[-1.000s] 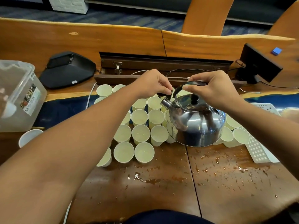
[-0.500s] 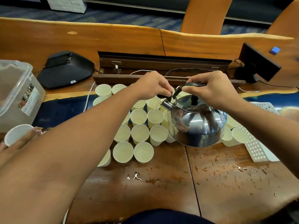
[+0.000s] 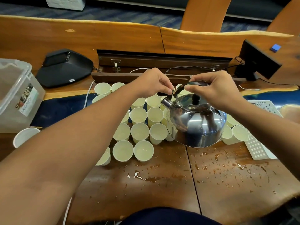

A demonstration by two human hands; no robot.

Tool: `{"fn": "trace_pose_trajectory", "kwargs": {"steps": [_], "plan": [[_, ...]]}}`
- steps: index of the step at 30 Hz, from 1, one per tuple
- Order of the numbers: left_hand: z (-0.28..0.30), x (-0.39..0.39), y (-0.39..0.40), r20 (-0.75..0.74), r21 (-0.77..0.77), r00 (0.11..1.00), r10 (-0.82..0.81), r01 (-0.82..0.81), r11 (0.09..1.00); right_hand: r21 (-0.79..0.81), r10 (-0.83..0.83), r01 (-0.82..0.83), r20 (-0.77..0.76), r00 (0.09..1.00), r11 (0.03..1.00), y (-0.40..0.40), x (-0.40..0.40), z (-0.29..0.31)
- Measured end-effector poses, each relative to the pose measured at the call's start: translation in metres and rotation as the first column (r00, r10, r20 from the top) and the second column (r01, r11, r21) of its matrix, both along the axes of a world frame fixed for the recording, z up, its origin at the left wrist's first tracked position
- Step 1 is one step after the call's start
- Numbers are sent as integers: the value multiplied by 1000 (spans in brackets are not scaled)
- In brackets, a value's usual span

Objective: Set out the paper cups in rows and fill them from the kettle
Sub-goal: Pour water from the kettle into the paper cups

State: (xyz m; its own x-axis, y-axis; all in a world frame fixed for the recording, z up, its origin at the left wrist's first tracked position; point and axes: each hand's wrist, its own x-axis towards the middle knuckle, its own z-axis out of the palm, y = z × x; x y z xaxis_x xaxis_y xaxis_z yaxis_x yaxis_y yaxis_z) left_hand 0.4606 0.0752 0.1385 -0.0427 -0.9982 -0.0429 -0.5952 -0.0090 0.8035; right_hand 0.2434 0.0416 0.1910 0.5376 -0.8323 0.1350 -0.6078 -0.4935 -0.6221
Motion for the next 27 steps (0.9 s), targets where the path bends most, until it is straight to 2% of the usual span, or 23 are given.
{"fn": "trace_pose_trajectory", "kwargs": {"steps": [20, 27], "plan": [[6, -15, 17, 10, 25, 991, -133, 133, 991, 64, -28, 22, 91, 995, 998, 26, -37, -10], [-3, -21, 23, -14, 42, 987, -162, 162, 986, 62, -19, 15, 56, 998, 998, 38, -41, -14]]}}
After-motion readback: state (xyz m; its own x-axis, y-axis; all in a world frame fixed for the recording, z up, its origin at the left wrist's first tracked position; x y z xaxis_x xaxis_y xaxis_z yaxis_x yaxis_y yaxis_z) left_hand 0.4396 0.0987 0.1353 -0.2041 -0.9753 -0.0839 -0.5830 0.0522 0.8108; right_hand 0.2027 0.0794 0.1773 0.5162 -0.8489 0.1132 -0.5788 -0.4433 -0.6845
